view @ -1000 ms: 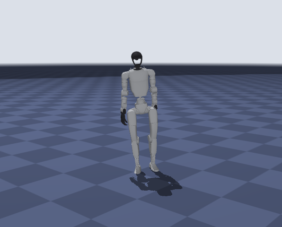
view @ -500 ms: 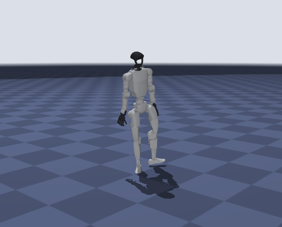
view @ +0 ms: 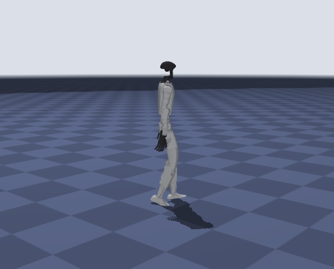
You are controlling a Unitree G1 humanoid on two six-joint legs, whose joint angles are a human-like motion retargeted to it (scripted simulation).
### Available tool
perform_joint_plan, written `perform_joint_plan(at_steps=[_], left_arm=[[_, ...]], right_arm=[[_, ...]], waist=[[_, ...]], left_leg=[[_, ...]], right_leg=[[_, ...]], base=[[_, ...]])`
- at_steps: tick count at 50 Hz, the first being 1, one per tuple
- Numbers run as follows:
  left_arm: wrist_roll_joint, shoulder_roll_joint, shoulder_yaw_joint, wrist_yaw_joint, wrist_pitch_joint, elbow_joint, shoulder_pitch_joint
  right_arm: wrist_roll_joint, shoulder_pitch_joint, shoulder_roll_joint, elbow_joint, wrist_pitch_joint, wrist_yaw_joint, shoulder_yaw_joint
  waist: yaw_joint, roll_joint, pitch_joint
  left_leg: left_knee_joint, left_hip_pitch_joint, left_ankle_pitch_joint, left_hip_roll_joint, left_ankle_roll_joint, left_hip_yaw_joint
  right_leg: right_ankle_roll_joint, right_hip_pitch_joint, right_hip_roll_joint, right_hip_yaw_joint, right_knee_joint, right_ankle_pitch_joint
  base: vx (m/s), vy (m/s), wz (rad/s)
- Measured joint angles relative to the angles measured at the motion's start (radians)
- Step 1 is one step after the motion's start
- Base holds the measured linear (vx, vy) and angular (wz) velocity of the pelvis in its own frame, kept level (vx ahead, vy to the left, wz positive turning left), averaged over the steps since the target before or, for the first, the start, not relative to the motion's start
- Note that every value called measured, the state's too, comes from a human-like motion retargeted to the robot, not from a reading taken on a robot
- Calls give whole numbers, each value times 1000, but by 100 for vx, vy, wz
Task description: Upper body actions
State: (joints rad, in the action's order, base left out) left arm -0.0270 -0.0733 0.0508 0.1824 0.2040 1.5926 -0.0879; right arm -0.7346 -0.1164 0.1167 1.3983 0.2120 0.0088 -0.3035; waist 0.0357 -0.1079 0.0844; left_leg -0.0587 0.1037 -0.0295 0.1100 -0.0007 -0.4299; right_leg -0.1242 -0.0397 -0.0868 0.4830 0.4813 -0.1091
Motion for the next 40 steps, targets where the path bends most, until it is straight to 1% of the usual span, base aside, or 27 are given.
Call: perform_joint_plan(at_steps=[3,5,6,7,8,9,10,11,12,13,15,17,20,23,25,26,27,28,30,32,33,35,37,40], left_arm=[[18,-14,14,-23,9,13,6],[12,-19,18,-18,15,26,5],[7,-20,16,-9,16,33,2],[3,-20,12,0,17,39,-1],[-1,-18,6,7,17,44,-2],[-5,-16,2,10,18,46,-2],[-8,-14,0,11,18,47,-3],[-14,-9,-3,9,18,41,0],[-16,-2,-6,8,17,34,3],[-13,7,-8,8,14,26,7],[-2,26,-2,15,1,10,17],[8,41,8,20,-20,-4,30],[11,56,-7,21,-32,-6,36],[5,62,-27,24,-25,8,23],[5,64,-37,20,-24,15,13],[4,63,-40,17,-26,16,10],[2,62,-44,15,-27,16,7],[-3,59,-46,12,-28,14,1],[-12,53,-61,10,-31,11,-1],[-21,44,-76,2,-33,12,1],[-27,33,-80,-9,-31,14,-4],[-45,9,-91,-30,-23,22,-17],[-76,-4,-86,-35,-12,35,-29],[-95,-5,-64,-25,-5,51,-17]], right_arm=[[-47,20,-8,-25,-7,11,32],[-65,29,-12,-37,-13,12,48],[-68,31,-13,-40,-16,11,50],[-69,30,-15,-43,-18,9,51],[-68,27,-17,-45,-21,6,47],[-67,23,-18,-44,-22,4,44],[-66,20,-19,-42,-24,3,40],[-62,15,-18,-37,-22,6,31],[-59,11,-18,-33,-19,9,22],[-58,7,-18,-29,-15,13,12],[-53,2,-17,-22,-7,20,-7],[-45,-1,-16,-19,-4,20,-20],[-32,1,-13,-22,-6,18,-29],[-35,5,-9,-37,-11,28,-26],[-48,11,-8,-48,-12,31,-22],[-55,15,-8,-54,-12,31,-19],[-62,21,-9,-60,-14,30,-17],[-68,30,-10,-65,-19,31,-14],[-85,39,-11,-81,-36,30,-8],[-96,40,-13,-100,-44,22,20],[-93,45,-14,-105,-46,14,40],[-79,55,-14,-104,-59,-3,70],[-83,62,-10,-97,-69,4,75],[-92,56,2,-89,-60,14,66]], waist=[[-35,37,7],[-64,67,15],[-70,86,25],[-75,103,35],[-82,114,46],[-79,122,50],[-71,127,49],[-59,134,44],[-47,138,39],[-36,137,33],[-22,139,23],[-33,144,11],[-12,150,-5],[57,162,8],[81,163,14],[71,163,15],[56,164,18],[31,166,20],[-40,149,10],[-115,138,6],[-149,138,10],[-185,135,25],[-184,132,33],[-162,120,16]], left_leg=[[1,3,-2,-37,-1,57],[3,-5,-3,-71,-3,93],[6,-18,-3,-95,-1,105],[9,-33,-2,-117,0,120],[13,-53,-1,-135,2,140],[14,-65,2,-145,1,153],[12,-73,6,-150,-1,161],[7,-74,12,-160,-1,170],[1,-75,18,-167,-2,180],[-5,-75,25,-166,-6,191],[-26,-73,41,-165,-14,210],[-56,-62,56,-172,-20,238],[-100,-45,62,-179,-46,262],[-122,-33,53,-220,-48,451],[-115,-37,49,-240,-60,586],[-105,-44,54,-236,-67,599],[-94,-50,61,-231,-62,593],[-83,-55,74,-224,-31,545],[-33,-84,81,-178,5,371],[-12,-90,74,-172,2,388],[-13,-86,75,-154,-1,343],[-7,-91,80,-134,7,278],[0,-106,95,-115,10,196],[8,-125,126,-87,8,61]], right_leg=[[1,-63,77,-143,-96,-29],[26,-94,112,-242,-176,-28],[44,-98,119,-281,-226,-12],[39,-100,128,-316,-276,29],[-9,-99,140,-342,-330,118],[-14,-89,167,-423,-340,112],[5,-75,201,-531,-327,59],[-11,-65,162,-354,-336,59],[-15,-55,134,-246,-342,58],[6,-46,127,-276,-342,53],[27,-34,106,-283,-347,50],[24,-29,103,-270,-356,53],[38,-42,96,-307,-351,65],[37,-56,107,-407,-342,88],[38,-65,122,-469,-340,105],[37,-69,128,-490,-339,117],[37,-74,132,-509,-339,127],[38,-81,133,-522,-338,133],[36,-103,157,-530,-338,139],[36,-125,174,-537,-338,139],[36,-136,173,-530,-336,125],[33,-147,150,-442,-340,75],[36,-143,103,-269,-352,18],[68,-117,28,52,-370,-43]], base=[[0,4,118],[8,2,136],[11,-3,125],[15,-5,124],[18,-4,111],[21,-3,84],[21,-1,53],[22,-1,42],[21,-1,39],[19,-1,33],[16,-1,33],[16,2,29],[12,6,-52],[3,6,-152],[2,4,-150],[3,3,-111],[1,1,-83],[-3,-2,-65],[-4,-4,-51],[-6,-6,-97],[-12,-14,-154],[-14,-19,-215],[-7,-17,-277],[11,-18,-321]])
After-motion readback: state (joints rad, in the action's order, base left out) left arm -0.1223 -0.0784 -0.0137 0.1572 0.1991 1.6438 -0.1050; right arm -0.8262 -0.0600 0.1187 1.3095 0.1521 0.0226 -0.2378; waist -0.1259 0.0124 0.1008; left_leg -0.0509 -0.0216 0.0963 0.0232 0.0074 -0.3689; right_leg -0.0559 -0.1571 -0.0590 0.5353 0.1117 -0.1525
